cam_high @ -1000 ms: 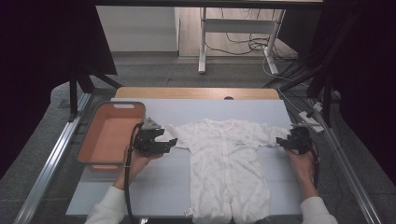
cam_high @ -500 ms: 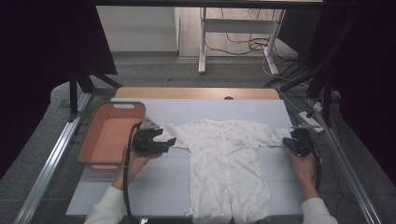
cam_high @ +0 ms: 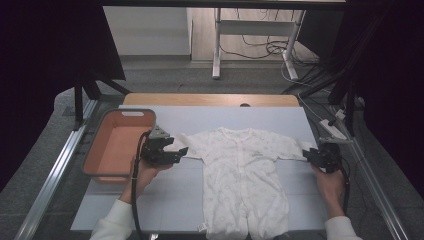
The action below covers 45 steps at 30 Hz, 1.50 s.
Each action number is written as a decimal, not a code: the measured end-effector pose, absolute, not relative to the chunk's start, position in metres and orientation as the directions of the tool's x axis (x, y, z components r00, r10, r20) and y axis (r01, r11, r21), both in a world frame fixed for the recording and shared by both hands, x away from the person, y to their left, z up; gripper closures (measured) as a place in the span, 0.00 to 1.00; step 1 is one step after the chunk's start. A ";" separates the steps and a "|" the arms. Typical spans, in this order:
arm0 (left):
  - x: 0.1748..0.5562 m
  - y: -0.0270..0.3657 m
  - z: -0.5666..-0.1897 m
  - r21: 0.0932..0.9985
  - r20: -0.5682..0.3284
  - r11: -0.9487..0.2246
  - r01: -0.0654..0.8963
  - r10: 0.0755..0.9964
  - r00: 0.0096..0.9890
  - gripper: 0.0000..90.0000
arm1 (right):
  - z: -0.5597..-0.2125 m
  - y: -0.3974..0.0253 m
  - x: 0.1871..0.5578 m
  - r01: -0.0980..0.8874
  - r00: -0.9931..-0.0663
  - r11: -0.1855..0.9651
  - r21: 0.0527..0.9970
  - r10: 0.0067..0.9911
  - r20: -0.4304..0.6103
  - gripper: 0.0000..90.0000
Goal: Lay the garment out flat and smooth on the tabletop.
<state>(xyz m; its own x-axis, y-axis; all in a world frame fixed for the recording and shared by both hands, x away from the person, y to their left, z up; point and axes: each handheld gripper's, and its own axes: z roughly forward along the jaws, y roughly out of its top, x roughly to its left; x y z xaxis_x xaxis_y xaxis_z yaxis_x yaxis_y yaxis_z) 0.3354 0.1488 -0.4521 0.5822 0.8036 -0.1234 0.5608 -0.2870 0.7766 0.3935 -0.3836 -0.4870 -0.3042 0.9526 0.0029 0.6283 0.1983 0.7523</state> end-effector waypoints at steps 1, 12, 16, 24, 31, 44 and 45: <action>0.335 0.148 -0.452 0.777 -0.124 -0.286 0.560 0.803 0.582 0.36 | -0.486 -0.383 0.393 0.622 -0.312 0.198 0.758 0.950 0.008 0.63; 0.336 0.145 -0.454 0.780 -0.125 -0.293 0.553 0.793 0.597 0.36 | -0.475 -0.359 0.370 0.518 -0.483 0.238 0.822 0.874 0.051 0.44; 0.338 0.143 -0.455 0.780 -0.133 -0.293 0.553 0.786 0.604 0.36 | -0.476 -0.354 0.361 0.503 -0.522 0.262 0.824 0.852 0.048 0.42; 0.339 0.142 -0.458 0.781 -0.171 -0.277 0.560 0.767 0.618 0.35 | -0.474 -0.345 0.346 0.471 -0.596 0.280 0.836 0.800 0.068 0.39; 0.338 0.143 -0.457 0.780 -0.182 -0.270 0.565 0.765 0.617 0.35 | -0.475 -0.335 0.330 0.458 -0.645 0.307 0.834 0.761 0.073 0.35; 0.344 0.144 -0.462 0.749 -0.168 -0.274 0.604 0.802 0.573 0.31 | -0.486 -0.314 0.321 0.423 -0.716 0.374 0.825 0.696 0.051 0.34; 0.344 0.143 -0.462 0.747 -0.167 -0.273 0.606 0.806 0.568 0.31 | -0.486 -0.313 0.320 0.422 -0.719 0.370 0.827 0.693 0.057 0.34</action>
